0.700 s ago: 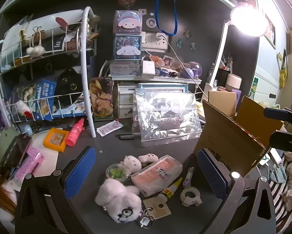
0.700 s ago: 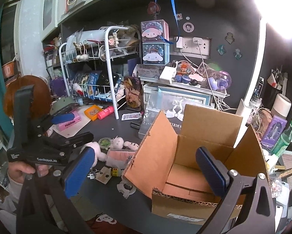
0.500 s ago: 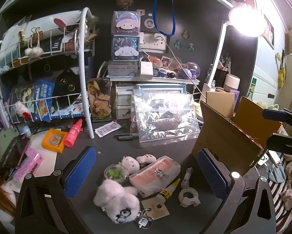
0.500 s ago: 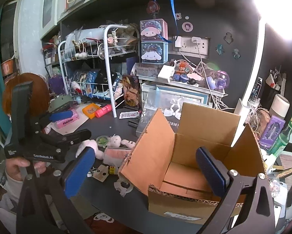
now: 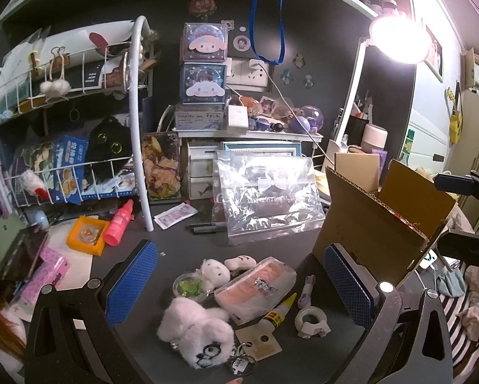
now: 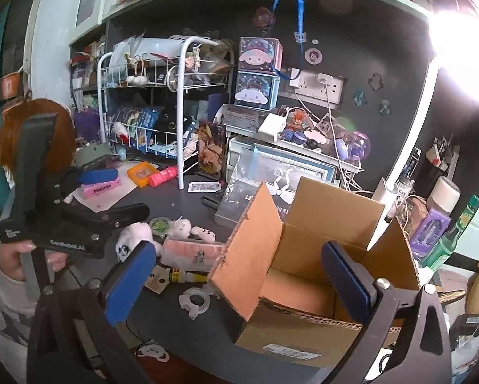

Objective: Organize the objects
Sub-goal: 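Move both grippers toward the white fluffy plush keychain on the desk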

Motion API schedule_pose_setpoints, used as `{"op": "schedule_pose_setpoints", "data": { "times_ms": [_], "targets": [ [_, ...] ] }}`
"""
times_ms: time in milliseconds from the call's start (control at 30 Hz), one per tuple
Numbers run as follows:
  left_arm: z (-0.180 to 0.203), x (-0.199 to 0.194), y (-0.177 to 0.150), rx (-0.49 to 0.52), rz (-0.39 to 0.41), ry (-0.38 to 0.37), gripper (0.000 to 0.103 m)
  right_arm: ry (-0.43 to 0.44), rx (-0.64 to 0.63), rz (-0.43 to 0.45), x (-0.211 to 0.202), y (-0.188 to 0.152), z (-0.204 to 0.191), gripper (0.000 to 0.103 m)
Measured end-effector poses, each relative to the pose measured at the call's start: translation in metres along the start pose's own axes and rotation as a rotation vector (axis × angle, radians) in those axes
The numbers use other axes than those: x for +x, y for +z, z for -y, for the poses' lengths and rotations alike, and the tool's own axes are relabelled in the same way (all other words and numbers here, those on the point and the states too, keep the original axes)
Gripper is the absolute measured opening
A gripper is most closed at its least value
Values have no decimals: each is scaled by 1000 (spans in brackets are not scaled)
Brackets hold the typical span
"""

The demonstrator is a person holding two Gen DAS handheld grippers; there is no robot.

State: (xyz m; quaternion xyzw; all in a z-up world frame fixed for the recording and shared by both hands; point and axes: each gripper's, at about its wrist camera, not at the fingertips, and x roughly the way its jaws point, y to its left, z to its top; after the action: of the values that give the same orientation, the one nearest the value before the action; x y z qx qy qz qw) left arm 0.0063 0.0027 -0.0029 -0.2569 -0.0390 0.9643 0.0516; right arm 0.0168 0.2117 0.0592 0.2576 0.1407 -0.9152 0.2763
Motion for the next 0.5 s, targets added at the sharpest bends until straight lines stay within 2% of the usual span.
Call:
{"op": "schedule_pose_setpoints", "data": {
  "times_ms": [167, 267, 433, 500],
  "targets": [
    [-11, -5, -3, 3, 3, 3, 103, -7, -33, 9, -2, 0, -18, 103],
    [-23, -10, -7, 4, 12, 22, 103, 21, -58, 38, -2, 2, -33, 103],
    [-50, -16, -16, -23, 13, 52, 103, -7, -150, 108, 4, 12, -69, 103],
    [-63, -17, -20, -43, 11, 57, 103, 9, -177, 120, 8, 14, -81, 103]
  ]
}}
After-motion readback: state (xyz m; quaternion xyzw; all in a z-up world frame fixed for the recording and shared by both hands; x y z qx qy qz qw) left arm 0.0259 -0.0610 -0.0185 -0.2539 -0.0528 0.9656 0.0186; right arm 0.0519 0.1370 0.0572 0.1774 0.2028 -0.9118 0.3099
